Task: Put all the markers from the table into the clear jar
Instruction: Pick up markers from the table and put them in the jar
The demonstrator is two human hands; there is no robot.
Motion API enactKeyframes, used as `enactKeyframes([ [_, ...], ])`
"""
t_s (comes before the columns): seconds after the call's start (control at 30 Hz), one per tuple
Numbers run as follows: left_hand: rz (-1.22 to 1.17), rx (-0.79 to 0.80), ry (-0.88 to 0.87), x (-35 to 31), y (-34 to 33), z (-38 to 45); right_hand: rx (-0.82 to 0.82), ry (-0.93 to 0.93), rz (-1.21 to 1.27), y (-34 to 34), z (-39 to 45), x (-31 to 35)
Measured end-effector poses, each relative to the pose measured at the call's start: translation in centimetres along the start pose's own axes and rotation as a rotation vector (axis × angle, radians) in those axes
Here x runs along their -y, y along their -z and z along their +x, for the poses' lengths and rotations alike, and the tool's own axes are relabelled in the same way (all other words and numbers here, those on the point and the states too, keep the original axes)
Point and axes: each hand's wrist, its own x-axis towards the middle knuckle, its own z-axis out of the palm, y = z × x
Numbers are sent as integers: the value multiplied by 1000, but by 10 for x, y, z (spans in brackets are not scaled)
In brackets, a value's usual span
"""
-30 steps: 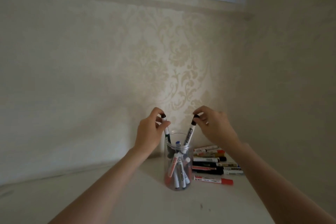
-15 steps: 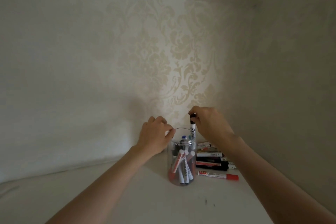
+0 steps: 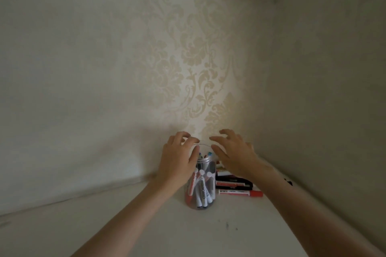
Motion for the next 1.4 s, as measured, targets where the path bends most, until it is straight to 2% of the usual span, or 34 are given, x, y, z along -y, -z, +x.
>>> enactKeyframes([
  [0.07,-128,-35,-120,-27,1,-2,-204,-84,234,-5,-10,-25],
  [0.1,-183,15,-154,-39,-3,-5,-235,-155,268,-11,-17,-42],
  [0.13,-225,92,-173,-50,-9,-9,-186,-241,238,-19,-26,-61],
  [0.2,-263,251,-165,-63,-29,-20,77,-395,120,-43,-48,-93],
  [0.27,-221,425,-99,-65,-54,-30,307,-438,29,-69,-69,-111],
  [0.3,-191,531,-55,-64,-67,-36,343,-423,-15,-77,-77,-113],
  [0.37,-128,748,15,-63,-87,-45,287,-370,-76,-84,-83,-114],
  [0.43,-53,830,5,-66,-99,-50,244,-320,-74,-86,-81,-117],
  [0.57,-28,711,-27,-72,-117,-47,372,-230,54,-72,-82,-131],
  [0.63,-38,672,-75,-75,-124,-41,368,-217,178,-59,-85,-137],
  [0.73,-122,644,-133,-87,-128,-38,307,-209,394,-48,-87,-138],
  [0.8,-268,598,-60,-90,-129,-40,190,-257,532,-47,-88,-134],
  [0.87,-357,562,49,-88,-126,-40,21,-403,624,-55,-89,-136],
  [0.93,-379,529,122,-81,-120,-37,-20,-516,535,-70,-87,-139],
  [1.03,-411,519,162,-77,-100,-29,95,-340,169,-96,-84,-129],
  [1.17,-524,453,182,-82,-53,-19,119,-288,64,-110,-76,-108],
  [1.27,-653,254,179,-72,-7,4,80,-366,174,-86,-71,-101],
  [1.4,-687,-87,221,-32,42,36,-242,-426,447,10,-56,-82],
])
